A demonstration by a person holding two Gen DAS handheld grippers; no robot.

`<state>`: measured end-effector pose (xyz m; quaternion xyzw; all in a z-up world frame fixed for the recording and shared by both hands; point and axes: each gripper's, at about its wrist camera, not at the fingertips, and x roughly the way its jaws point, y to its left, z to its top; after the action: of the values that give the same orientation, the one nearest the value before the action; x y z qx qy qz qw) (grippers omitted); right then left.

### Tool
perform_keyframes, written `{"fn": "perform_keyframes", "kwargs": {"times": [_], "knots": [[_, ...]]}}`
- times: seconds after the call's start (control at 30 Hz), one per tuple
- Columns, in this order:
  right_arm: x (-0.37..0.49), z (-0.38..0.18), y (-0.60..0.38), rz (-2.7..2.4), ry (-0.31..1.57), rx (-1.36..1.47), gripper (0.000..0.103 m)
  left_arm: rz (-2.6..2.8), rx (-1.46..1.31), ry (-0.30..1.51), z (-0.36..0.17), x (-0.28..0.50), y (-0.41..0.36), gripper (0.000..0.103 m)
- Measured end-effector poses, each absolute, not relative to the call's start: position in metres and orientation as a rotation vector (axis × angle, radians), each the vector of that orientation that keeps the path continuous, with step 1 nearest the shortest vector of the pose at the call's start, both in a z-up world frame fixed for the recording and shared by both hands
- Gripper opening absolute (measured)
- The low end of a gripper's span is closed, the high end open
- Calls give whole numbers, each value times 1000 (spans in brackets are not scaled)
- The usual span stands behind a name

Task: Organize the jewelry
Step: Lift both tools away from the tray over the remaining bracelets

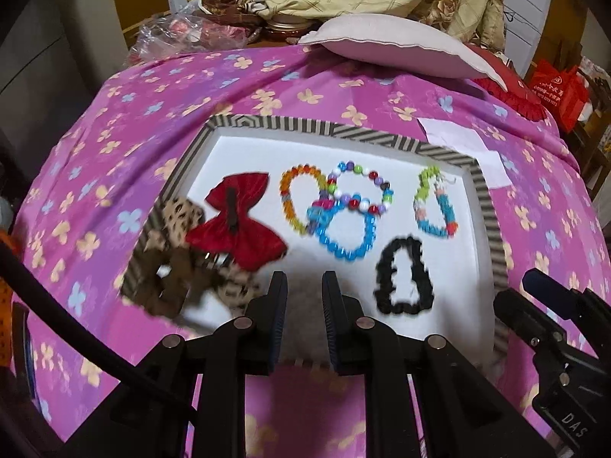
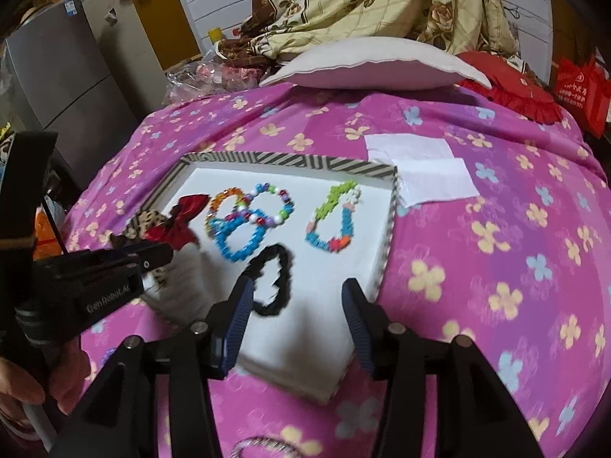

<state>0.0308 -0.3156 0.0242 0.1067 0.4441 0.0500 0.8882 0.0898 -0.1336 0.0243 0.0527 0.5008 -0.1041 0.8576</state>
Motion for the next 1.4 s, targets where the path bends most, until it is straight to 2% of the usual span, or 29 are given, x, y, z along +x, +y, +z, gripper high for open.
{"fn": "perform_keyframes", "kwargs": {"times": [0.5,0.67,1.4], "knots": [[-37,22,-282,114,926,225,53,-155,90,992,19,9,-90,39],[-53,22,-270,131,932,215,57,-134,80,981,20,-9,-79,39],[-94,31,-251,142,924,188,58,-99,60,956,23,-52,-52,39]]}}
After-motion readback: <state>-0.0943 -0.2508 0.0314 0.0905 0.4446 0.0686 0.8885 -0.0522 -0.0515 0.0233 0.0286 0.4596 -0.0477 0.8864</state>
